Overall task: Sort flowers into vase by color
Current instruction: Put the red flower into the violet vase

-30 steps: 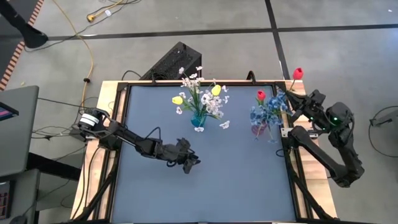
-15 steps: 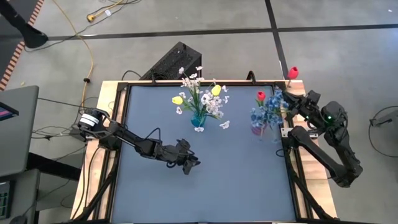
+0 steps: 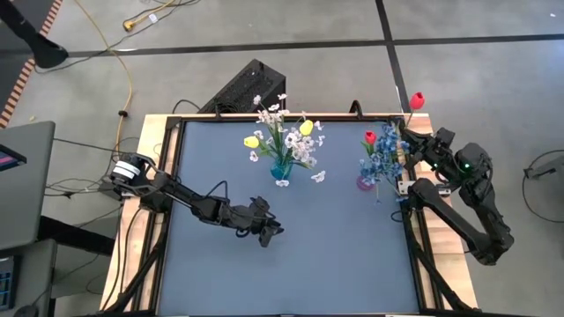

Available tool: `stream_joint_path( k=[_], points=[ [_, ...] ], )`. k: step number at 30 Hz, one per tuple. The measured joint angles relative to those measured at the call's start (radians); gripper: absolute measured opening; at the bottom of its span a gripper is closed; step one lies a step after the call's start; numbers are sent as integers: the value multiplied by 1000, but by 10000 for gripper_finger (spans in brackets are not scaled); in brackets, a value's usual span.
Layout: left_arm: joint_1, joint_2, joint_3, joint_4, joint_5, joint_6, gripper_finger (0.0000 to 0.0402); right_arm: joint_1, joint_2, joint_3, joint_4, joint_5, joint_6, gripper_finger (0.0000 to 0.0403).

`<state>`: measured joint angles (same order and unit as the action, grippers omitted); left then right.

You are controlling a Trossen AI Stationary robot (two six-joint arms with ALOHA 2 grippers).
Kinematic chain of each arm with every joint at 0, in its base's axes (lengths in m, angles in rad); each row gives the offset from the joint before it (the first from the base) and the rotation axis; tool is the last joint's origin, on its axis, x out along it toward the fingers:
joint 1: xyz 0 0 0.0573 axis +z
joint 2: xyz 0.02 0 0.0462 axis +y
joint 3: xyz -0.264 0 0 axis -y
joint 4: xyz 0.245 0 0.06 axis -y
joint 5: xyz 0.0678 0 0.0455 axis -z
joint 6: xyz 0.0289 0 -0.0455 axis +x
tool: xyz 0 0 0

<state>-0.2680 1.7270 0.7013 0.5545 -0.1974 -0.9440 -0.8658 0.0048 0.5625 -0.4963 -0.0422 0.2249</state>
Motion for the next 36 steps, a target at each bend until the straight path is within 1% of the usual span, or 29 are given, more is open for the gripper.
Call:
stream_joint_path(
  k=[7, 13, 36],
  points=[
    [0, 0, 0, -7, 0, 0, 139, 0, 0, 0, -18, 0, 9, 24],
    [0, 0, 0, -11, 0, 0, 139, 0, 0, 0, -84, 0, 14, 24],
    [0, 0, 0, -11, 0, -3, 139, 0, 0, 0, -98, -13, 3, 24]
  ],
)
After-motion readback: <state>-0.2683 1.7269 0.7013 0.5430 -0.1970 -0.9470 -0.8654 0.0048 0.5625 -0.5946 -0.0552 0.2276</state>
